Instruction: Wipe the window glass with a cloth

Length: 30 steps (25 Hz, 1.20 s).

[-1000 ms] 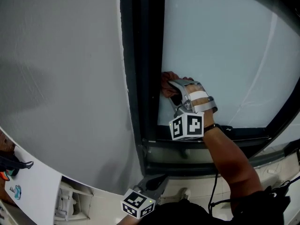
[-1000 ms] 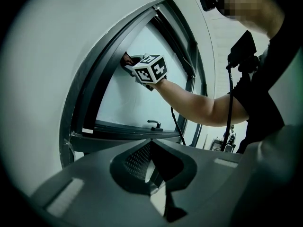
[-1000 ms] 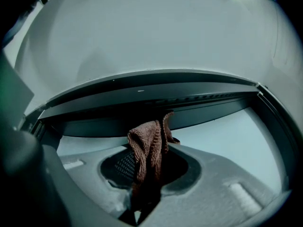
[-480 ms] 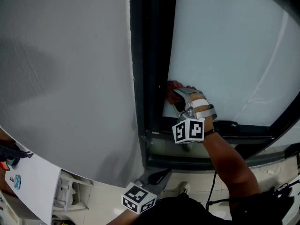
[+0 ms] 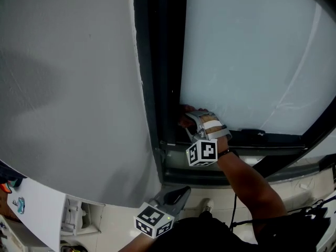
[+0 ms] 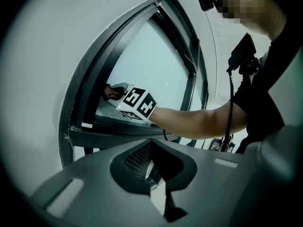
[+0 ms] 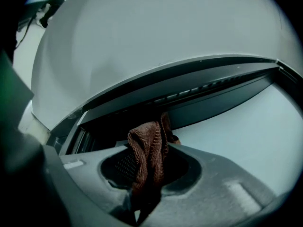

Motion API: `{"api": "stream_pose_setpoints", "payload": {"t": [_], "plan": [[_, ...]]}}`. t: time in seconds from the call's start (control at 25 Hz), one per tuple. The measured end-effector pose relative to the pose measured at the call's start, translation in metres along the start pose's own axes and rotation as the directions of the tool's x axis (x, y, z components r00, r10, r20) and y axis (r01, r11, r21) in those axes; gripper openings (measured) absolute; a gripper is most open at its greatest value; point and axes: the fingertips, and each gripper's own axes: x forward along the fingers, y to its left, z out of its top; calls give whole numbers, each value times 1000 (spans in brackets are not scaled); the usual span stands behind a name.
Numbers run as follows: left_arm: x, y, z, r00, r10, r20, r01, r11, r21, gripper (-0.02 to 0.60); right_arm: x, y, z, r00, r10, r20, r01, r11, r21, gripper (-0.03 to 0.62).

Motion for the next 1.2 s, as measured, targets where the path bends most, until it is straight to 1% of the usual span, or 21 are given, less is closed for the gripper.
{"api": "stream_pose_setpoints", "payload": {"t": [0.2, 0.36, 0.52, 0.76, 0.84, 0.92, 1.0, 1.12, 1.2], "plan": [[1, -4, -3, 1000, -1, -7, 1, 1000, 1, 17, 8, 37, -7, 996, 84, -13, -84, 996, -17, 81], [1, -7, -6, 1000, 2, -19, -2, 1000, 2, 17, 6, 54, -15, 988, 149, -37, -150, 988, -32, 81], [0, -4, -8, 1000, 9, -25, -9, 1000, 1, 17, 9, 62, -16, 980, 193, -47, -195, 980, -47, 81], [3, -8, -10, 999, -8, -34, 8, 1000, 1, 17, 12, 74, -16, 968, 250, -25, -251, 967, -45, 81], [4, -10, -10, 999, -10, -40, 10, 1000, 3, 17, 7, 69, -13, 968, 251, -16, -252, 967, -39, 81], [3, -10, -11, 999, -10, -41, 10, 1000, 4, 17, -3, 55, -9, 973, 232, -4, -232, 972, -36, 81], [2, -10, -12, 999, -9, -38, 9, 1000, 1, 17, -18, 26, -7, 985, 175, 9, -174, 984, -33, 81], [2, -6, -12, 999, -4, -38, 4, 1000, -4, 17, -47, -41, -6, 999, 37, 31, -37, 999, -20, 81], [3, -3, -10, 999, -4, -39, 4, 1000, -6, 17, -66, -94, -8, 997, -68, 33, 69, 997, -30, 81]]}}
